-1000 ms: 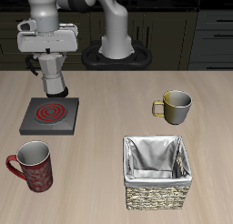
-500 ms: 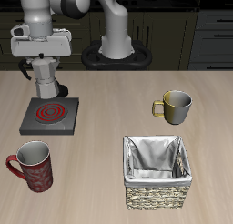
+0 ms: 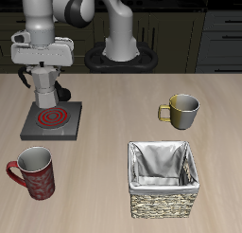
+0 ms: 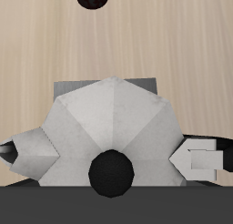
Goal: Place the moka pot on the stove
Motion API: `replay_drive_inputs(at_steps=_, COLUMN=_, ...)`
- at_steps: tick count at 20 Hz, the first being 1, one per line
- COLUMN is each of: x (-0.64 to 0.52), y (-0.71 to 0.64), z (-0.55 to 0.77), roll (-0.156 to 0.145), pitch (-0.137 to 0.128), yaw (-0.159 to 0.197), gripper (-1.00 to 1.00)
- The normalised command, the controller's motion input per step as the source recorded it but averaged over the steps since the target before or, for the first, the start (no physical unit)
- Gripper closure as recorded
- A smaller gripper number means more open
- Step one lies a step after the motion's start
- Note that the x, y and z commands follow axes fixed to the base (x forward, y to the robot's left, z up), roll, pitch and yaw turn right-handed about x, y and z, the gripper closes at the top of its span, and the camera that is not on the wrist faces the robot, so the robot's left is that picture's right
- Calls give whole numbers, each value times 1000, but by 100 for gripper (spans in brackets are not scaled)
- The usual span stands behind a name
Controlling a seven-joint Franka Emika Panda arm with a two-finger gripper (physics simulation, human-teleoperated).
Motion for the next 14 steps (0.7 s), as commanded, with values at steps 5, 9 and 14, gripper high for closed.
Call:
replay_drive_inputs(at_steps=5, x=50, y=22, z=-220, roll=-2, pitch=21, yaw=-8, gripper=100)
replay_drive_inputs(at_steps=9, x=53, y=23, z=-116, roll=-2, pitch=12, yaw=-1, gripper=100)
replay_drive_inputs(at_steps=14, x=67, y=-27, z=-192, roll=-15, pitch=29, yaw=-9, gripper=100)
